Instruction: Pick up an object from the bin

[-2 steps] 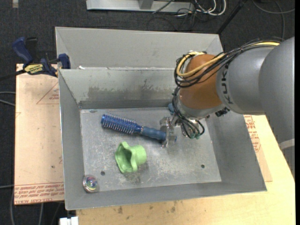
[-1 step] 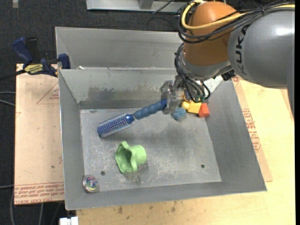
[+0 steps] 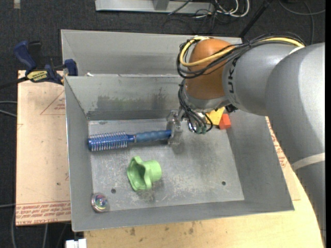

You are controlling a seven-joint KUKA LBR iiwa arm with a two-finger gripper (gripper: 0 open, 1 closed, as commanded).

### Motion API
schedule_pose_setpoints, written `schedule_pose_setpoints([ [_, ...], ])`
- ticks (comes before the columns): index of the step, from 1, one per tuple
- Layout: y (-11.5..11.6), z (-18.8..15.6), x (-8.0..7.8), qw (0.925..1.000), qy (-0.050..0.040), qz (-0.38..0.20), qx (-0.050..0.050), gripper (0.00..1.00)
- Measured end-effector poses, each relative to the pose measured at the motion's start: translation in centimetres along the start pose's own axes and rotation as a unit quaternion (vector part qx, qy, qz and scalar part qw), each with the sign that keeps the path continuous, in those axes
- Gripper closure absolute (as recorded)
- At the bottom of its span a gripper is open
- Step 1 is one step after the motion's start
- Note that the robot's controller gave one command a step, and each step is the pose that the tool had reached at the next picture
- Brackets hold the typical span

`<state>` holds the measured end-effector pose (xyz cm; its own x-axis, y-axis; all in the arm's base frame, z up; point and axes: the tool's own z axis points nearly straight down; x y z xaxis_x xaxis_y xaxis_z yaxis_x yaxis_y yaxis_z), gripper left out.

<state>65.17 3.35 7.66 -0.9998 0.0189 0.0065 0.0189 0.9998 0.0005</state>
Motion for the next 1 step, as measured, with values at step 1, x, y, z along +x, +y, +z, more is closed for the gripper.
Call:
schedule_pose_setpoints([
  [1,0.80,-2.50,4.54,0.9999,-0.0026,-0.016,0.000,1.00],
])
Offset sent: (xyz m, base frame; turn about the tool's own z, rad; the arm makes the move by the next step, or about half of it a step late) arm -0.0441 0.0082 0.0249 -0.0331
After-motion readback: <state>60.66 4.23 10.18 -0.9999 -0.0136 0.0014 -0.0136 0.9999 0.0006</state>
